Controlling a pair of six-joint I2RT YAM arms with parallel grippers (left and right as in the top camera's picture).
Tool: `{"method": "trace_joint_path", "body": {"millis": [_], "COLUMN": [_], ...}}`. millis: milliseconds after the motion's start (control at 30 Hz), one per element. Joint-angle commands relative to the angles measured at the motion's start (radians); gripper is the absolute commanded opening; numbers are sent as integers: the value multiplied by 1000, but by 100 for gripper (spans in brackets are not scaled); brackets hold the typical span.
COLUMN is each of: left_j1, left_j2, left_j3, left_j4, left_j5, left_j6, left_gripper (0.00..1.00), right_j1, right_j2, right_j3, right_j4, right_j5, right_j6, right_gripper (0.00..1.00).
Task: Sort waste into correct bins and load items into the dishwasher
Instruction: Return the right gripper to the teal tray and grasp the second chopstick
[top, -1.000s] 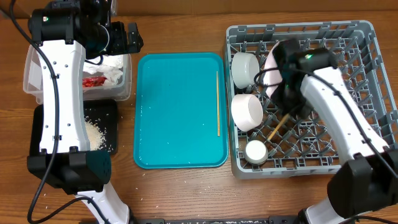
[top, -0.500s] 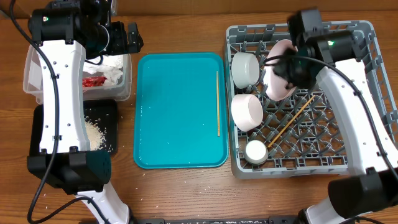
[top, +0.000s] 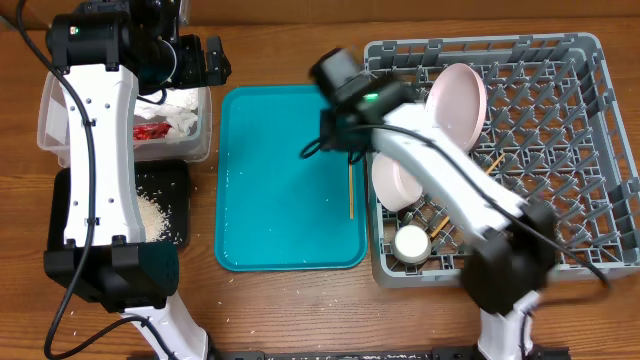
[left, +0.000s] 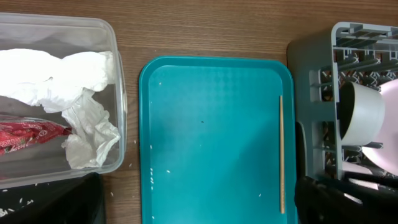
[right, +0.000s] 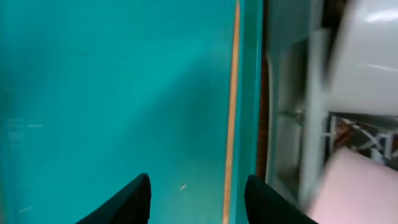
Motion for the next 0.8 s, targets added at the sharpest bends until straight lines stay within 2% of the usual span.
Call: {"method": "trace_joint_path", "body": {"millis": [0,400,667,767], "left_j1": [-6,-7,-6,-8], "left_j2": [-3,-3,-3,-3], "left_j3": [15,15,15,15], "left_j4": [-2,-2,-2,-2], "left_j5": [-2,-2,-2,-2], "left_j6": [1,1,1,1], "left_gripper": [100,100,100,100], "right_j1": [-2,-3,-8,-8], "right_j2": [77,256,292,319], "right_j3": [10,10,10,10], "right_j4": [9,52,53,49], "right_j5": [74,71,-51,-134], "right_j6": [-22,-64,-63,-65], "right_gripper": [50,51,52,46]}}
